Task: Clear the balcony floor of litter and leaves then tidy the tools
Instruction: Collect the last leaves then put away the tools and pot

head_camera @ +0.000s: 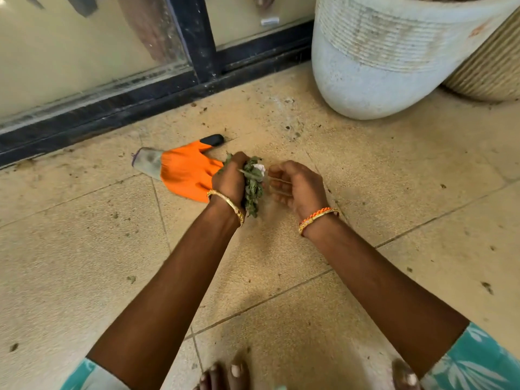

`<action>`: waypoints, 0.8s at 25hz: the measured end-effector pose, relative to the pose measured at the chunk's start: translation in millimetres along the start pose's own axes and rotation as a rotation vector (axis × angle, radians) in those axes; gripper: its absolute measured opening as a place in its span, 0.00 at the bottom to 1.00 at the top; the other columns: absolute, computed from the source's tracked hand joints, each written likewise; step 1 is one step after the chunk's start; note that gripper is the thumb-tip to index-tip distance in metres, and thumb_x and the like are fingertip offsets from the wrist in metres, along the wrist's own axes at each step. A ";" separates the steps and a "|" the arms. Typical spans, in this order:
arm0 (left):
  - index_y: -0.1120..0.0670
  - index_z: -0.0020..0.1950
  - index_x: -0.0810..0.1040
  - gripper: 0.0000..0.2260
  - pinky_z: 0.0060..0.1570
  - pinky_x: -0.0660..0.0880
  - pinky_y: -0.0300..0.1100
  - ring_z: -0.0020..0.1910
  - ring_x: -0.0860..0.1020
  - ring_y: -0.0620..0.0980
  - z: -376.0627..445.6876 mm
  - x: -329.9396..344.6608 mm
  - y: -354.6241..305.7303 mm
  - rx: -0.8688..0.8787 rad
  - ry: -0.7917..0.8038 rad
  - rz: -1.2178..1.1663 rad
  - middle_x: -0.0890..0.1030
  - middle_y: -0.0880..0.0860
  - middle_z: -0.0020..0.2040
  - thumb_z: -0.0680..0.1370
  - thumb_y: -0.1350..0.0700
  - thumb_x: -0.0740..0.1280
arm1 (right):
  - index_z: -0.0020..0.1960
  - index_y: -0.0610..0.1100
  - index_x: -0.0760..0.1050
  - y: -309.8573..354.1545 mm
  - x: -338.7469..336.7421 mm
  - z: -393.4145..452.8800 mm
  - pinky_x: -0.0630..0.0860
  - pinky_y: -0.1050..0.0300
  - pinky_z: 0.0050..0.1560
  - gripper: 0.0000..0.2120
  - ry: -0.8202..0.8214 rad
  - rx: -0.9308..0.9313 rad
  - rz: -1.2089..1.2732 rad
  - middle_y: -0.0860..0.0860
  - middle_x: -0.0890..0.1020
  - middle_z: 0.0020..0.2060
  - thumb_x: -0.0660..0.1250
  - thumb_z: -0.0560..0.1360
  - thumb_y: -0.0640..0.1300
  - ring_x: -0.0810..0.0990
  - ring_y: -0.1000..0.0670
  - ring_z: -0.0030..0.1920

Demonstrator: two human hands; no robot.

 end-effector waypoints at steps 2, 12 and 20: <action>0.54 0.45 0.73 0.21 0.55 0.77 0.52 0.49 0.78 0.57 9.3 10.9 -0.1 -0.021 -0.138 0.021 0.77 0.58 0.52 0.57 0.46 0.69 | 0.36 0.45 0.80 7.0 -3.5 0.5 0.73 0.56 0.41 0.08 -0.063 -0.042 -0.012 0.50 0.81 0.36 0.65 0.72 0.40 0.77 0.51 0.40; 0.58 0.39 0.78 0.09 0.43 0.76 0.48 0.40 0.79 0.55 -122.8 39.9 -29.1 0.009 -0.500 -0.083 0.81 0.57 0.38 0.72 0.51 0.68 | 0.56 0.50 0.77 72.2 -12.9 -88.1 0.72 0.49 0.51 0.17 0.045 0.555 0.047 0.48 0.76 0.56 0.61 0.75 0.59 0.73 0.47 0.57; 0.62 0.43 0.78 0.08 0.35 0.75 0.40 0.31 0.76 0.47 -361.1 -4.4 -179.3 0.172 -0.702 -0.072 0.79 0.56 0.34 0.79 0.61 0.63 | 0.47 0.43 0.73 215.1 54.3 -287.4 0.74 0.47 0.41 0.14 0.190 0.936 -0.006 0.43 0.76 0.51 0.58 0.77 0.54 0.76 0.43 0.49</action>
Point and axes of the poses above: each hand's wrist, its own z-axis towards the middle knuckle, its own x-axis out of the palm, y = z × x, the point moved 1 cm from there along z, towards the middle knuckle
